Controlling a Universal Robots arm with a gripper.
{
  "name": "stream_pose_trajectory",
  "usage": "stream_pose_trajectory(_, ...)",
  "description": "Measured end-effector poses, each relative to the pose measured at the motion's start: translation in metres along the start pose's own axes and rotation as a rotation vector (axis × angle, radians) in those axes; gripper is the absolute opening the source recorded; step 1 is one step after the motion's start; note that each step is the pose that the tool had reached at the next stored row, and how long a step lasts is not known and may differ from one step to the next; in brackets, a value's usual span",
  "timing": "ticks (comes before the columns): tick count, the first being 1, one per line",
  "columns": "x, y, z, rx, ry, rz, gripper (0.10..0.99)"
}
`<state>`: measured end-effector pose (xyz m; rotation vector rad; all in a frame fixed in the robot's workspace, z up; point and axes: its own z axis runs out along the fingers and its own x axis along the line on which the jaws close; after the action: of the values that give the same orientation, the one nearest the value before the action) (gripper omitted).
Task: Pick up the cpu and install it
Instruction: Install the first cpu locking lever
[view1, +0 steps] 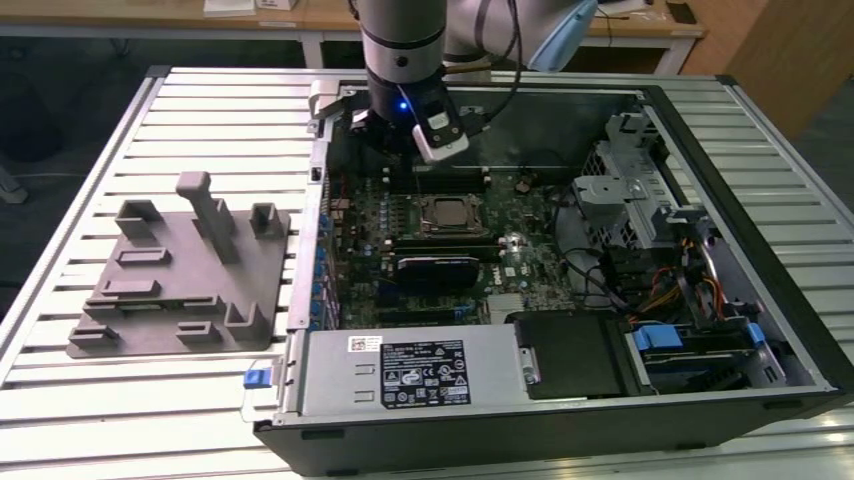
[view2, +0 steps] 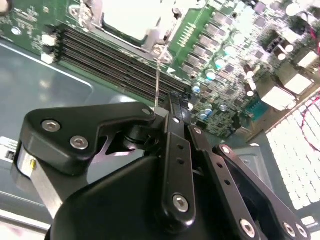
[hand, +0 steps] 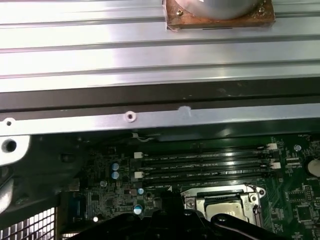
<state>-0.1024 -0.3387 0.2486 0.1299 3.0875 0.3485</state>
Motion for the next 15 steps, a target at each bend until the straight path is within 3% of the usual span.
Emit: stream_pose_trajectory(15, -0.0284, 0.0022, 0.0014, 0.0, 0.0, 0.0, 0.106)
